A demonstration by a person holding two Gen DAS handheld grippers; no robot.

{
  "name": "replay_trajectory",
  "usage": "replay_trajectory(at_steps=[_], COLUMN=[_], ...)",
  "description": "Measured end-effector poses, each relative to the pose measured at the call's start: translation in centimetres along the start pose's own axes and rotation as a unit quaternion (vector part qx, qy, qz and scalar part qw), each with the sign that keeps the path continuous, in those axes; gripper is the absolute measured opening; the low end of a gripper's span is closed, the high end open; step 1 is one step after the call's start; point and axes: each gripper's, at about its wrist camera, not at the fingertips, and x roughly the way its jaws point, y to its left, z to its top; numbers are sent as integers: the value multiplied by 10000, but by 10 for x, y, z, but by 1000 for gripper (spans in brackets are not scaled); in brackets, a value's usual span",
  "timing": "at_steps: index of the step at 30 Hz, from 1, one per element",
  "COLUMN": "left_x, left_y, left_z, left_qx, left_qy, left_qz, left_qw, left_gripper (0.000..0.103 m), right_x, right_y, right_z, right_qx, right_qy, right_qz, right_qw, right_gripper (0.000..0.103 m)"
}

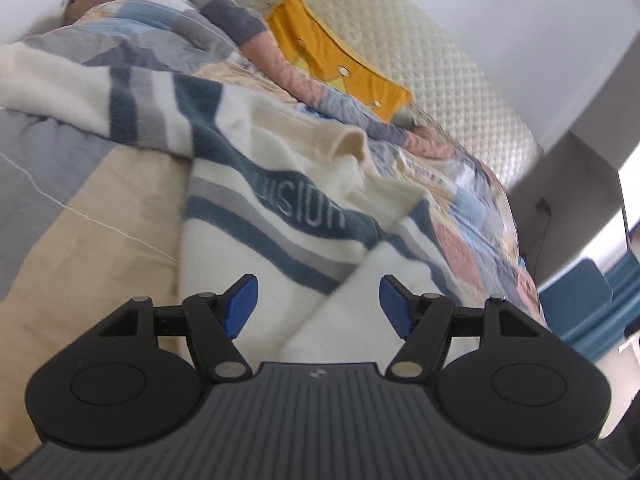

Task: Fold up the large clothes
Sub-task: 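Lay the sleeve onto the sweater body and open the right gripper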

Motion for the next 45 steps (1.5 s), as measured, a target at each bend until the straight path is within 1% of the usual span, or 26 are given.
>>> replay_trajectory(at_steps=[3, 5, 6, 8, 12, 14, 16, 18, 20, 21, 24, 26, 29, 30, 33, 36, 40, 45], left_x=[0, 0, 1, 3, 9, 12, 16, 20, 25, 28, 38, 45, 56, 59, 67, 76, 77, 72], left_y=[-16, -25, -29, -35, -46, -50, -55, -61, -64, -65, -64, -63, -61, -59, -55, -51, -51, -52], left_z=[-7, -12, -14, -19, -29, -35, -40, -46, -50, -51, -55, -59, -63, -64, -67, -70, -71, -69], left_qx=[231, 340, 395, 482, 692, 785, 930, 1162, 1324, 1347, 1391, 1427, 1515, 1534, 1506, 1504, 1505, 1462], left_qy=[74, 118, 131, 178, 332, 399, 456, 437, 500, 544, 700, 781, 978, 1030, 1152, 1256, 1210, 1158], left_qz=[-84, -133, -119, -51, 20, 38, 79, 248, 313, 312, 381, 506, 731, 785, 920, 1032, 1049, 912], left_qw=[9997, 9993, 9991, 9987, 9970, 9961, 9946, 9920, 9894, 9889, 9871, 9854, 9809, 9796, 9775, 9752, 9756, 9782], left_gripper=[72, 72, 72, 72, 72, 72, 72, 72, 71, 71, 71, 71, 66, 66, 66, 66, 66, 67], right_x=[-24, -36, -39, -41, -36, -29, -19, -6, 6, 12, 25, 34, 46, 51, 63, 71, 78, 73], right_y=[-10, -22, -31, -50, -83, -96, -109, -119, -126, -130, -138, -140, -145, -146, -146, -145, -144, -144], right_z=[-9, -17, -20, -21, -13, -8, -6, -4, -4, -3, -3, -3, -4, -5, -10, -14, -15, -16], right_qx=[-28, -6, 122, 470, 1037, 1212, 1385, 1479, 1547, 1615, 1731, 1692, 1743, 1749, 1605, 1412, 1342, 1385], right_qy=[-138, -289, -323, -354, -645, -789, -837, -797, -723, -683, -628, -583, -460, -398, -150, -86, -100, -205], right_qz=[-20, -151, -235, -426, -867, -1007, -1072, -1169, -1196, -1147, -1113, -1168, -1216, -1237, -1356, -1420, -1483, -1472], right_qw=[9999, 9995, 9991, 9974, 9887, 9843, 9810, 9788, 9780, 9778, 9766, 9769, 9761, 9760, 9776, 9797, 9797, 9792], right_gripper=[54, 54, 54, 54, 54, 54, 54, 54, 54, 54, 47, 45, 44, 44, 42, 42, 42, 42])
